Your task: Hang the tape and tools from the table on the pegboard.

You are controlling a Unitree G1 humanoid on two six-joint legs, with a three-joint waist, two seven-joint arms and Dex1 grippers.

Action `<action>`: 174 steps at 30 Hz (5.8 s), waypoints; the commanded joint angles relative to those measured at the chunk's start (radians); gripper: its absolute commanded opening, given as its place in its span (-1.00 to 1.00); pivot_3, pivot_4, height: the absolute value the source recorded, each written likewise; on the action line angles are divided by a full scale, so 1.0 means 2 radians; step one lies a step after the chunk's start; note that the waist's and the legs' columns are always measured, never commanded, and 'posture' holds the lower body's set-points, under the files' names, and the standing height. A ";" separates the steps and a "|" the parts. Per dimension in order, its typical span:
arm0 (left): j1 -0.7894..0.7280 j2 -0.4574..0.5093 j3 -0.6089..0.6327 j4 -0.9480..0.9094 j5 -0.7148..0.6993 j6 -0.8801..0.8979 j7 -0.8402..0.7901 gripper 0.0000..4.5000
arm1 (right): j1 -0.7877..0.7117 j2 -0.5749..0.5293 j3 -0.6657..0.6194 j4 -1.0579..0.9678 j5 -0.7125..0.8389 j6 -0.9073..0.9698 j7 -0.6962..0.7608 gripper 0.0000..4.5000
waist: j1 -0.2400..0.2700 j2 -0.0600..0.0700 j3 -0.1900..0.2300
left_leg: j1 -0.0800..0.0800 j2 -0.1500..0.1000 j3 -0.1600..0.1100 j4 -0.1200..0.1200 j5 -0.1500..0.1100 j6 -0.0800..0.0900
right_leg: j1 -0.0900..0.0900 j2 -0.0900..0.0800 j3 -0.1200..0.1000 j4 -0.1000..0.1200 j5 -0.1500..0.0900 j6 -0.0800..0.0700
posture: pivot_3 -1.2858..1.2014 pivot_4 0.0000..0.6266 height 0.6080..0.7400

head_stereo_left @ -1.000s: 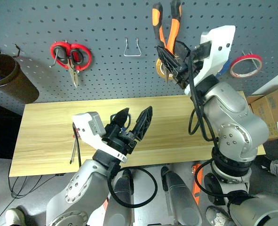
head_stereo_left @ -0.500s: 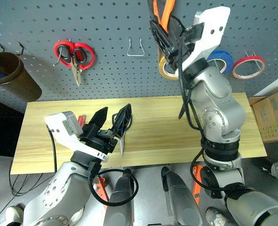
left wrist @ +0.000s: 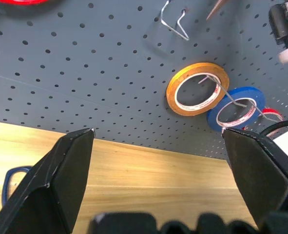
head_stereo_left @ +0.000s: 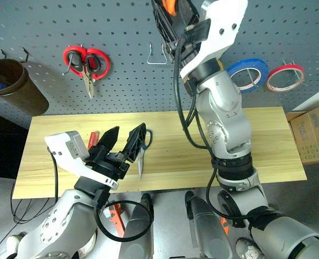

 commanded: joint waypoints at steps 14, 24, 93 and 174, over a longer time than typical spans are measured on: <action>-0.015 -0.052 -0.025 -0.024 0.049 0.024 0.015 1.00 | 0.009 0.012 0.006 0.125 -0.035 -0.157 -0.002 -0.24 | 0.002 0.000 0.000 | 0.000 0.000 0.000 0.000 0.000 0.000 | 0.000 0.000 0.000 0.001 0.000 -0.001 | 0.12 0.36 1.00; -0.012 -0.069 -0.025 -0.024 0.056 0.038 0.009 1.00 | 0.040 0.016 0.023 0.111 -0.047 -0.152 0.005 -0.24 | 0.003 0.000 0.000 | 0.000 0.000 0.000 0.000 0.000 0.000 | 0.000 0.000 0.000 0.001 0.000 -0.001 | 0.11 0.36 1.00; 0.029 -0.100 -0.062 -0.006 0.235 0.161 0.012 1.00 | 0.181 -0.134 0.002 -0.148 0.104 0.166 0.196 0.99 | 0.001 0.000 0.000 | 0.002 0.005 0.002 0.001 0.000 -0.001 | 0.000 0.008 0.001 0.000 0.002 -0.004 | 0.07 0.40 1.00; -0.186 -0.334 0.010 0.378 0.571 0.401 -0.164 1.00 | 0.278 -0.372 0.079 -0.169 0.128 0.138 0.467 0.99 | -0.002 -0.001 0.005 | 0.002 0.005 0.003 0.001 0.000 -0.001 | 0.001 0.008 0.002 0.000 0.002 -0.002 | 0.02 0.58 1.00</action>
